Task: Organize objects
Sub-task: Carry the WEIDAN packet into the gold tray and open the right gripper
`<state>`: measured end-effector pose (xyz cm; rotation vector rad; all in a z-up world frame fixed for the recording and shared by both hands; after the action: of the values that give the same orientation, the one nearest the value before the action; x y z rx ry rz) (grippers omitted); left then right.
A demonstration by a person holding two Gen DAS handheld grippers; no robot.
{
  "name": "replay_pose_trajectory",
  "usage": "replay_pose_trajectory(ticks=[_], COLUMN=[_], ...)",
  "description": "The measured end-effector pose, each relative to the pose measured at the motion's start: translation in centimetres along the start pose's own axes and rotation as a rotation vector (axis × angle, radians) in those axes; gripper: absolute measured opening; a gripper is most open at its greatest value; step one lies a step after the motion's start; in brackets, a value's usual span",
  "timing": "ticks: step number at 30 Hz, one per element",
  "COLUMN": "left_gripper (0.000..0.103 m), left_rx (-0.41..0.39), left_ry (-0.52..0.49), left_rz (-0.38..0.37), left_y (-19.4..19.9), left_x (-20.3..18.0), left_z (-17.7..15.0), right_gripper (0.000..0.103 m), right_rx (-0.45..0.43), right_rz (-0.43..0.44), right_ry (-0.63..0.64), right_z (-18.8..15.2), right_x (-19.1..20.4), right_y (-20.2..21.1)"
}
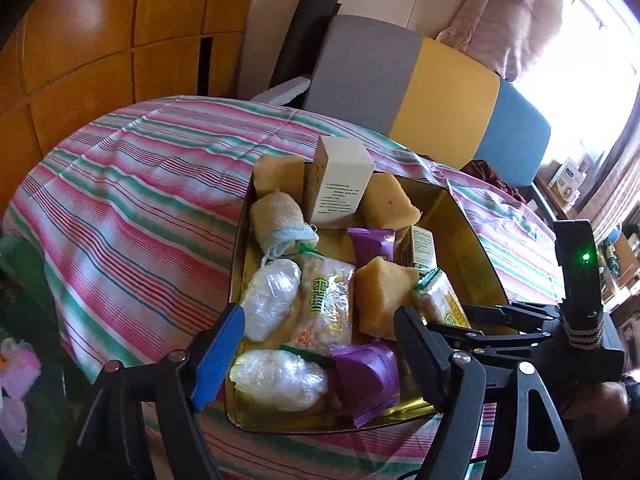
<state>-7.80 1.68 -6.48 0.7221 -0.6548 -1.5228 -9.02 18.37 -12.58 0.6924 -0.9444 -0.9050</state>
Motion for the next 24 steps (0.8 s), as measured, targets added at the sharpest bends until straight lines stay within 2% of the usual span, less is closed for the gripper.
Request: replay_pose_trajectory(ticks=[6,11,15,24], left_gripper=[0.079,0.083,0.093,0.103], left_rx=[-0.018,-0.059,-0.092,-0.137], left_ry=[-0.008,-0.025,-0.036,-0.046], left_rz=[0.038,0.085,0.119,0.185], left_y=[0.4,1.2,1.8,3.2], left_x=[0.2,0.1,0.0,-0.4], left_z=[-0.4,-0.4,-0.2,-0.2], right_gripper=[0.059,0.059,0.059,0.060], right_rx=[-0.023,-0.080,-0.134,-0.254], right_rz=[-0.030,-0.071,-0.104,-0.227], right_ry=[0.003,0.021,0.028,-0.001], right_z=[0.0,0.2,0.1,-1.2], right_x=[-0.1,0.3,0.9,1.4], right_y=[0.5,1.9,3.3,6.6])
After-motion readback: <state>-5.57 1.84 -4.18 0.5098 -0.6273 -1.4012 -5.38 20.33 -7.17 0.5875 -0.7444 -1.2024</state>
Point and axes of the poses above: each gripper's, at about its wrist camera, not at the fingertips, and y roughly against the way its jaws point, x to its left, z to its top, the point moved 7 cm from there along -y, roughly the way its jaws point, and after that the axes turned 12 degrees about z, right-handed, at the moved point
